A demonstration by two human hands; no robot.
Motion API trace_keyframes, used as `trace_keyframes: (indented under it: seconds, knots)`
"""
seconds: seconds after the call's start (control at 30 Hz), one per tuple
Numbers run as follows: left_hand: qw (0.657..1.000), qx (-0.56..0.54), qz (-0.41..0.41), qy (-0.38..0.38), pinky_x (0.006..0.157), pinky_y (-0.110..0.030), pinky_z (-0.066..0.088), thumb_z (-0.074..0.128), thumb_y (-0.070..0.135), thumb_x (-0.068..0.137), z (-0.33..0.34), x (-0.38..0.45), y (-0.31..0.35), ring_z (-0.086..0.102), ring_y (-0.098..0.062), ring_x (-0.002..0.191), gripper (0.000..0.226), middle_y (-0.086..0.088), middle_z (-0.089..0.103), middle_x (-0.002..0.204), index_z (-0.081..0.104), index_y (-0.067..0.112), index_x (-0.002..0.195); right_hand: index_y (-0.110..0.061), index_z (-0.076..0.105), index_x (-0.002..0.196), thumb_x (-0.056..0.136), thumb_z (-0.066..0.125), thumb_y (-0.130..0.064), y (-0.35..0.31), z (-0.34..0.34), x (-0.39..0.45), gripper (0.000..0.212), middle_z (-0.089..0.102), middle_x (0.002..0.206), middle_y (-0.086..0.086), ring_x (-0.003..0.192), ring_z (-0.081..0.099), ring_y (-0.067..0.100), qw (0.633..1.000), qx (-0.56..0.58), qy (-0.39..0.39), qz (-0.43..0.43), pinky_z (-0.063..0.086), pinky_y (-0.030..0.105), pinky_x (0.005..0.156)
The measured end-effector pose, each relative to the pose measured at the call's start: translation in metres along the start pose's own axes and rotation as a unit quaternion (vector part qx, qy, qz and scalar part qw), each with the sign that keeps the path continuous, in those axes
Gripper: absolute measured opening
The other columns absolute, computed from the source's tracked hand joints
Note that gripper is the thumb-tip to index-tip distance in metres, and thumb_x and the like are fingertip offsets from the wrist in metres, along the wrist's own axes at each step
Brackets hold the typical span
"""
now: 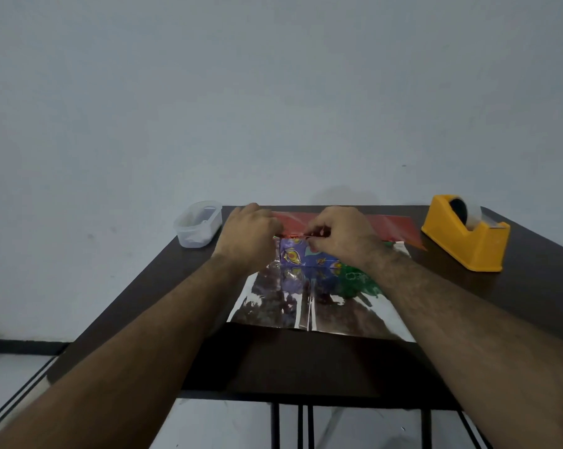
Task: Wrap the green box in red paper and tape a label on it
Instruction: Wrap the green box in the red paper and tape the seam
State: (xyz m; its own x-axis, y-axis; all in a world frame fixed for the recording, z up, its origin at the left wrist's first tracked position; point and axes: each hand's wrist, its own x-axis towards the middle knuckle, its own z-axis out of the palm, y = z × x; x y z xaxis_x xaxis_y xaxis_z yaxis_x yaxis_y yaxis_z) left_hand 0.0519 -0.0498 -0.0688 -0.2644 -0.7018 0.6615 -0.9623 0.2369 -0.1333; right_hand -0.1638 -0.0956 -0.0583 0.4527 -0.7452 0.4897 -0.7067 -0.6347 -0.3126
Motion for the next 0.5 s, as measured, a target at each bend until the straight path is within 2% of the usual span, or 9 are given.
trace_keyframes:
  seconds: [0.07, 0.13, 0.2, 0.27, 0.37, 0.5]
  knots:
    - [0.999, -0.024, -0.034, 0.03, 0.078, -0.039, 0.045, 0.062, 0.018, 0.073, 0.001, 0.001, 0.006, 0.061, -0.031, 0.087, 0.027, -0.001, 0.071, 0.088, 0.08, 0.018, 0.092, -0.034, 0.083, 0.1, 0.08, 0.087, -0.033, 0.0, 0.001, 0.001, 0.02, 0.068, 0.089, -0.018, 0.086, 0.065, 0.007, 1.0, -0.002, 0.003, 0.006, 0.06, 0.038, 0.086]
    - [0.995, -0.085, -0.026, 0.048, 0.08, -0.039, 0.045, 0.062, 0.022, 0.078, 0.005, 0.005, 0.011, 0.059, -0.028, 0.09, 0.027, 0.0, 0.07, 0.092, 0.081, 0.02, 0.098, -0.033, 0.083, 0.1, 0.079, 0.087, -0.034, 0.001, 0.002, 0.003, 0.021, 0.067, 0.088, -0.016, 0.086, 0.066, 0.009, 1.0, -0.003, 0.002, 0.013, 0.06, 0.039, 0.085]
    - [0.994, -0.103, 0.003, 0.024, 0.084, -0.037, 0.039, 0.067, 0.028, 0.088, 0.008, 0.007, 0.017, 0.057, -0.023, 0.098, 0.024, 0.004, 0.069, 0.099, 0.083, 0.026, 0.106, -0.032, 0.083, 0.1, 0.078, 0.088, -0.036, 0.002, 0.003, 0.004, 0.022, 0.069, 0.089, -0.015, 0.086, 0.067, 0.01, 1.0, 0.001, 0.001, 0.017, 0.06, 0.04, 0.084]
    - [0.995, -0.099, 0.012, 0.009, 0.084, -0.036, 0.033, 0.07, 0.03, 0.094, 0.012, 0.007, 0.017, 0.055, -0.024, 0.103, 0.018, 0.007, 0.068, 0.101, 0.083, 0.029, 0.106, -0.033, 0.084, 0.098, 0.078, 0.088, -0.035, 0.002, 0.003, 0.005, 0.021, 0.069, 0.088, -0.015, 0.085, 0.067, 0.009, 1.0, 0.002, -0.001, 0.016, 0.06, 0.039, 0.083]
    - [0.994, -0.106, -0.019, 0.02, 0.084, -0.038, 0.038, 0.074, 0.029, 0.093, 0.015, 0.005, 0.011, 0.055, -0.024, 0.104, 0.013, 0.009, 0.071, 0.102, 0.084, 0.032, 0.1, -0.034, 0.085, 0.096, 0.077, 0.089, -0.031, 0.004, 0.002, 0.005, 0.02, 0.067, 0.082, -0.02, 0.081, 0.064, 0.0, 1.0, 0.023, -0.001, 0.02, 0.056, 0.03, 0.08]
    - [0.993, -0.103, -0.054, 0.019, 0.087, -0.041, 0.041, 0.079, 0.029, 0.089, 0.015, 0.003, 0.009, 0.055, -0.024, 0.108, 0.01, 0.009, 0.073, 0.105, 0.084, 0.03, 0.097, -0.035, 0.085, 0.087, 0.077, 0.09, -0.037, 0.011, 0.004, 0.003, 0.011, 0.069, 0.08, -0.021, 0.08, 0.065, -0.002, 0.998, 0.055, 0.021, 0.022, 0.057, 0.029, 0.075]
